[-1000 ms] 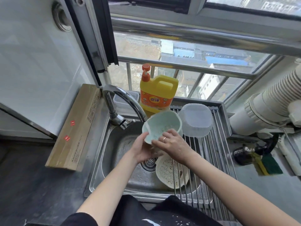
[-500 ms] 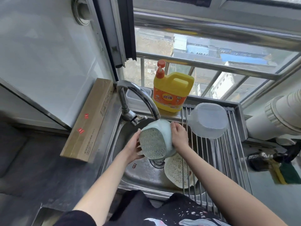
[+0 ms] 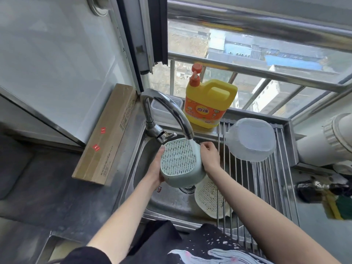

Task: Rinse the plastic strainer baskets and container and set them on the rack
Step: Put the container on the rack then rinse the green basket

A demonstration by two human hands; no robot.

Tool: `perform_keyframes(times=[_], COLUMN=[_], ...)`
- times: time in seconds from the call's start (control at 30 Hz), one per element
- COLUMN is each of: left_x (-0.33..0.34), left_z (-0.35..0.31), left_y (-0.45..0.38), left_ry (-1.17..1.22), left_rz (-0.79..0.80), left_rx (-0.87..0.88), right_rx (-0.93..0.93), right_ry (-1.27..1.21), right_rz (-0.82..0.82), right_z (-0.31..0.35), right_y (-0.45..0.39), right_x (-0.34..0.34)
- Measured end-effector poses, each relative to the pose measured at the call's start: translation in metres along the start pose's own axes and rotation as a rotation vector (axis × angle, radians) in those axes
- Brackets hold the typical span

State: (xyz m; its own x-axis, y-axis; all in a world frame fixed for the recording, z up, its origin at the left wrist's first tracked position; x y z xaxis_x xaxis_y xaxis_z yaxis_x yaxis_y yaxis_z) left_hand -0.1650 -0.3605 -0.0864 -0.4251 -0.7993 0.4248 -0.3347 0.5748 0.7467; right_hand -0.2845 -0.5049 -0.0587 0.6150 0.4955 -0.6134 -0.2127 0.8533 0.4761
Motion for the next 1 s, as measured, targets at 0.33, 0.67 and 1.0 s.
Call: perform_keyframes(times=[0.33, 0.67, 1.0], left_x=[0.015, 0.039, 0.043], left_z=[-0.001, 0.004, -0.005], left_y=[0.004, 0.018, 0.032], left_ry=[-0.121, 0.037, 0.216], left_rz=[-0.359, -0.265, -0.37], left_rx=[0.033, -0.316, -0.419], right_rx=[-0.211, -0.335, -0.271], right_ry=[0.272, 0.047, -0.127], right_rz=[0.086, 0.032, 0.081], right_z=[0.004, 0.012, 0.023], right_y=[0.015, 0.015, 0.001], right_x=[0.006, -0.014, -0.03])
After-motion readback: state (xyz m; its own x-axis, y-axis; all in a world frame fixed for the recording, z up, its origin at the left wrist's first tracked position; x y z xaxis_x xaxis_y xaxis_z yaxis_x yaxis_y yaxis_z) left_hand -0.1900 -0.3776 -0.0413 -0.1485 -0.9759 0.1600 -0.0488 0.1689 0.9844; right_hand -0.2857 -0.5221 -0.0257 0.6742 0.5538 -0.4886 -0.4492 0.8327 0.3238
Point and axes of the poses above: each hand's wrist, its own y-axis away from the middle knuckle, its own x-axis out of the palm, z = x × y, the point moved 5 cm from there along -y, towards the middle knuckle, and after that the axes turned 12 degrees about y, right-handed, at the moved point
